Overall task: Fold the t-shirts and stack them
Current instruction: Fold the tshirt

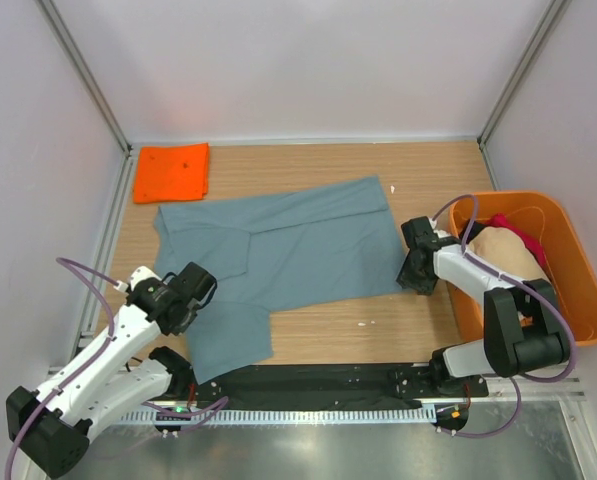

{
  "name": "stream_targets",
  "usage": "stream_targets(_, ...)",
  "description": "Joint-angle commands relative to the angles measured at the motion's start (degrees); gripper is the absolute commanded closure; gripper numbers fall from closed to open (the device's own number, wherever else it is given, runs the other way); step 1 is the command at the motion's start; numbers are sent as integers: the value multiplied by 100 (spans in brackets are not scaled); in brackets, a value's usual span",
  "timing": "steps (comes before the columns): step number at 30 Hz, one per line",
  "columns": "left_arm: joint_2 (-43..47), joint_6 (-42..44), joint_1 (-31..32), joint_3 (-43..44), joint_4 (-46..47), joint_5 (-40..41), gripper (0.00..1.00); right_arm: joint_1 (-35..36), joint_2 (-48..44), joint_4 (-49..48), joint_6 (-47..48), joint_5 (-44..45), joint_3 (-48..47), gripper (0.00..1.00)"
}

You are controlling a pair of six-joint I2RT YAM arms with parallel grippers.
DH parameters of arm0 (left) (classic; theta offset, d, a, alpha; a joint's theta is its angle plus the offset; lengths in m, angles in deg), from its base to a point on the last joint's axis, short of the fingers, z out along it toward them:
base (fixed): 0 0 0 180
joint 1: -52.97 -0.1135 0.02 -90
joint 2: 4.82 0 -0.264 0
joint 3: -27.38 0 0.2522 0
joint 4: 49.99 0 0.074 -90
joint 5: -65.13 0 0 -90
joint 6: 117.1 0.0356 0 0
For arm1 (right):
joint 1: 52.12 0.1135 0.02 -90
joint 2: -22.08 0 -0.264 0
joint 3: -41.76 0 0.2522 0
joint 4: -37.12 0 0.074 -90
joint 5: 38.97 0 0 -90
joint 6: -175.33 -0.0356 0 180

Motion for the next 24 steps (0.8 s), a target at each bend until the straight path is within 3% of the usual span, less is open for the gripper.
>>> stream_targets(1,29,-44,25,176,-89,341,100,-15,123,-239,-204,281,91,54)
stream_targets(5,20,-88,25,228,-141,341,100,-14,195,-362,-168,290,257,58)
stream_targets(6,29,-114,25,237,-159,341,100,-14,186,-415,-99,307,284,71)
stream_targets(12,108,-272,25,220,-290,262,100,3,116,-328,165,325,127,94)
stream_targets(19,432,-168,25,307,-651,52,100,371,-472,252,386,185,65,98)
stream_targets(24,635,332,25,422,-537,-168,100,513,-341,560,359,61,-286,98)
